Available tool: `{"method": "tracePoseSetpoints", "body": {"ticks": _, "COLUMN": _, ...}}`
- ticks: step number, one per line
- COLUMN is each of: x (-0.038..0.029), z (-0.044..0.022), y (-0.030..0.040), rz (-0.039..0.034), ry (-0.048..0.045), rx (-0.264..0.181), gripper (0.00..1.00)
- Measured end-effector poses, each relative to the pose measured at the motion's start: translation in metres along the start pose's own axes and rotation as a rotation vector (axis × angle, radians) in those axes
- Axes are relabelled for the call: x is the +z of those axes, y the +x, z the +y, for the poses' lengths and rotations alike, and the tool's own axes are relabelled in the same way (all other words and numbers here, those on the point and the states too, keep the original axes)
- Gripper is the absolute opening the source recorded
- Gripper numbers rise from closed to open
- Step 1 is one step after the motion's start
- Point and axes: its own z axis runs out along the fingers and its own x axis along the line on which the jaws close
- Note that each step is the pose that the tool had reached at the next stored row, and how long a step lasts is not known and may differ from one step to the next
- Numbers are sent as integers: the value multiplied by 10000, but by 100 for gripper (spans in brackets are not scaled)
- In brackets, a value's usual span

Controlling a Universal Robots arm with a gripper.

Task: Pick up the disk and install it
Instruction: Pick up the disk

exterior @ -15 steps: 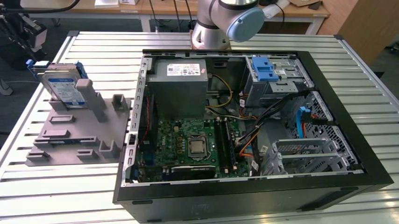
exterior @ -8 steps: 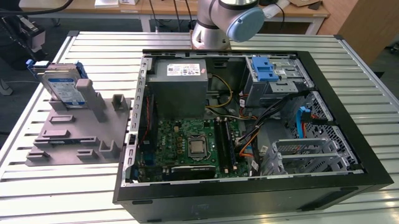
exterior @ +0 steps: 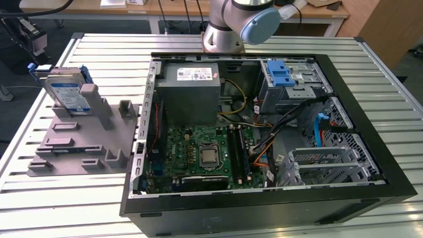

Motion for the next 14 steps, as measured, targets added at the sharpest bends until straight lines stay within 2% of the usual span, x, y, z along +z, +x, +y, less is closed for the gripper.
{"method": "tracePoseSetpoints", "body": {"ticks": 14, "x": 0, "z": 0, "y": 0, "rz": -3, "ry": -1, "rx": 67, "gripper": 11}}
